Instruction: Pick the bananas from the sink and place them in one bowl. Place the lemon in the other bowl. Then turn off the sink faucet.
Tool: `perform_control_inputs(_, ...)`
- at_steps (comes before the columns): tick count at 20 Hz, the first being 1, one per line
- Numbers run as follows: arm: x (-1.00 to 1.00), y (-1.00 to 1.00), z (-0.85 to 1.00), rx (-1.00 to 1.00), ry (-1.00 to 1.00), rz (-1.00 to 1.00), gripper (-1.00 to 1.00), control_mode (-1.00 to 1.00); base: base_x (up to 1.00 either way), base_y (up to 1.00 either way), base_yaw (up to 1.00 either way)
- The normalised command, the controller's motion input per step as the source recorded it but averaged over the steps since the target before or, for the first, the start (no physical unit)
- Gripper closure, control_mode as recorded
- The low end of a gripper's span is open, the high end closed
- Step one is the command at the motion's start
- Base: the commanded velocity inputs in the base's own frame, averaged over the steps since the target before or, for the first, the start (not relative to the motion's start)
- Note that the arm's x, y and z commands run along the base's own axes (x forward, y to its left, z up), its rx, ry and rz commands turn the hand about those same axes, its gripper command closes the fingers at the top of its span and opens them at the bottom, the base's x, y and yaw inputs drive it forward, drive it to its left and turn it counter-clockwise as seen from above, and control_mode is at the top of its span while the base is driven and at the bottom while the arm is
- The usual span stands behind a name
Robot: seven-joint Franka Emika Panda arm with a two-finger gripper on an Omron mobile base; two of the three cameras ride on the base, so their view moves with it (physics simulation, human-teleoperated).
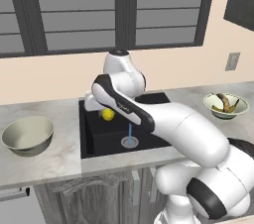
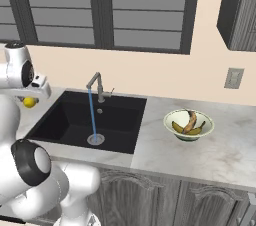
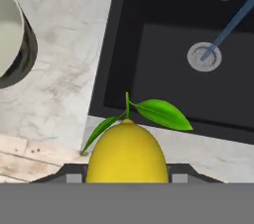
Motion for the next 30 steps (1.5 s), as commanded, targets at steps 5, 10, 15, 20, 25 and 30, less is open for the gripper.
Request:
perform_control_inputs(5,0.0,0.48,0.0,0.39,0.04,0.06,1.0,-1.0,0.0,0.0,0.0)
perform_control_inputs(10,0.0,0.62,0.0,0.2,0.0,0.02,1.0,-1.0,0.0,0.0,0.0)
perform_control_inputs(15,0.0,0.73,0.0,0.01,0.01,0.0,1.0,-1.0,0.0,0.0,0.0)
perform_control_inputs(20,0.0,0.6,0.0,0.0,0.04,-0.02,1.0,-1.0,0.0,0.0,0.0)
perform_control_inputs(25,0.0,0.34,0.0,0.0,0.03,-0.08,1.0,-1.0,0.0,0.0,0.0)
perform_control_inputs(30,0.0,0.16,0.0,-0.05,0.0,-0.12,1.0,-1.0,0.0,0.0,0.0)
